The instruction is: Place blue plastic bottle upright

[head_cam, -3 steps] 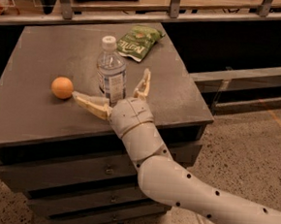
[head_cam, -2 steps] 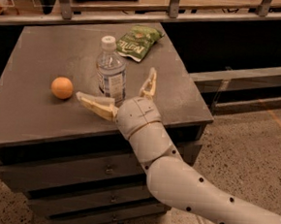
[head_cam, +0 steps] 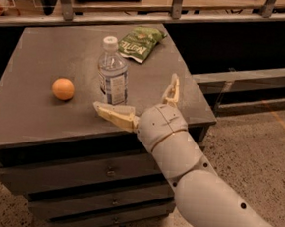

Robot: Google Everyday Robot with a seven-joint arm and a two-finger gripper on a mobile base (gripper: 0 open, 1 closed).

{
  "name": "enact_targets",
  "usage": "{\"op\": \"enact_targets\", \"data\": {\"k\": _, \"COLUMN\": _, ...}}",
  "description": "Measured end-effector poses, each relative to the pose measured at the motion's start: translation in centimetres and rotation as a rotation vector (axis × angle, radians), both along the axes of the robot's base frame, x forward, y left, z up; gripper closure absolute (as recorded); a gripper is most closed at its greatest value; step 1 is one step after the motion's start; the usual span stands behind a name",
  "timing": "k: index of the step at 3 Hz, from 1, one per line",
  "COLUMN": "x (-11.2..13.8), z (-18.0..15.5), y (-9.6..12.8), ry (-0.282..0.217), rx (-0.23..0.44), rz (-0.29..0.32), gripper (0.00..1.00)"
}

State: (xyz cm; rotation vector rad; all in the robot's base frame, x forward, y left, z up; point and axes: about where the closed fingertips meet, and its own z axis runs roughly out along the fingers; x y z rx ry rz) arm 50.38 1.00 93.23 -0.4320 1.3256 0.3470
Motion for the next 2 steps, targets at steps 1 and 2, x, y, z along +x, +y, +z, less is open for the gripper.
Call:
{"op": "enact_targets", "data": {"k": 1, "x": -1.77, "z": -0.38, "y": -2.45, "ry": 0.073, "rx": -0.059, "rz": -0.032, "gripper": 0.0}}
{"op": "enact_targets", "data": {"k": 2, "x": -1.74, "z": -0.35, "y": -2.33, "ry": 0.071, "rx": -0.058, "rz": -0.031, "gripper": 0.0}}
